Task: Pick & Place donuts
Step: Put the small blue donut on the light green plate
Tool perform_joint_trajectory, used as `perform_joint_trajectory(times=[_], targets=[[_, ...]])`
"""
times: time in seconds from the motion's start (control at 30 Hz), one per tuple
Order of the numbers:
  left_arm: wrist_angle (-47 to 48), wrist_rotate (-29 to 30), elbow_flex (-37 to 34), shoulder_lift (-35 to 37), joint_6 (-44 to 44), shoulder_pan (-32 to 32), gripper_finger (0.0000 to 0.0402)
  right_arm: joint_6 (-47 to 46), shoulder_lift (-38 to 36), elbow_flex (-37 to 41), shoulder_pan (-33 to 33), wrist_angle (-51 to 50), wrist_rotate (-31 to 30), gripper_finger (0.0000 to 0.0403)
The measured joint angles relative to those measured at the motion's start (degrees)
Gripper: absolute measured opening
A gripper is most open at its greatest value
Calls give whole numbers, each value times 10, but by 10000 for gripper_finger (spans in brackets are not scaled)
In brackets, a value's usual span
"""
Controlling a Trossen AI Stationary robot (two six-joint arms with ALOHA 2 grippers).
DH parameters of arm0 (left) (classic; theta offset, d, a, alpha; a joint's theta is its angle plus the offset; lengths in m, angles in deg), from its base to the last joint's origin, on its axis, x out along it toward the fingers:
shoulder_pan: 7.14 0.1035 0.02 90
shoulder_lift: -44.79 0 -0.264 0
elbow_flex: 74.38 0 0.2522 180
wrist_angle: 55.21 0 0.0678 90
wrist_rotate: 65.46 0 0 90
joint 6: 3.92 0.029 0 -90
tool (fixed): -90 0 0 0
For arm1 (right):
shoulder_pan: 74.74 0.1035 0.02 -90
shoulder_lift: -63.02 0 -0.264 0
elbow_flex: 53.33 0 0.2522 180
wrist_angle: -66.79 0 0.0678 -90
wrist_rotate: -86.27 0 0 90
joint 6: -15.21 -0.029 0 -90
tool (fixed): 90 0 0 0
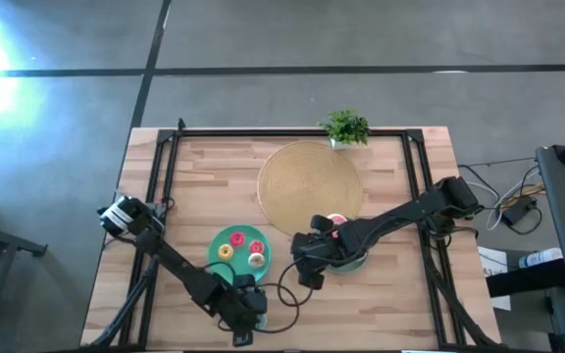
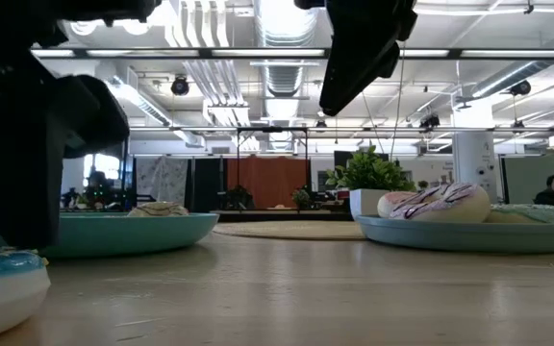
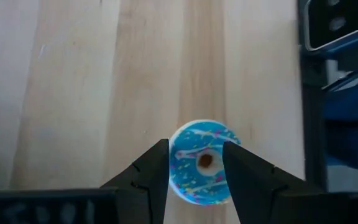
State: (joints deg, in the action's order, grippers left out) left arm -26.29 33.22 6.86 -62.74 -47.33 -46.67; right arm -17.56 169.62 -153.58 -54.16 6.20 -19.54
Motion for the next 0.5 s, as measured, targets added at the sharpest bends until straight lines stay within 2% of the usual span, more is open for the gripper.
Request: perform_joint_trajectory(times=[0.23, 0.43, 0.5], targets=[[18, -13, -2, -16, -35, 0, 112, 0, 0, 16, 0, 0, 0, 82], [33, -15, -2, -10, -50, 0, 26, 0, -1, 27, 0, -1, 0, 84], [43, -4, -2, 0, -58, 0, 9, 1, -2, 28, 0, -5, 0, 83]])
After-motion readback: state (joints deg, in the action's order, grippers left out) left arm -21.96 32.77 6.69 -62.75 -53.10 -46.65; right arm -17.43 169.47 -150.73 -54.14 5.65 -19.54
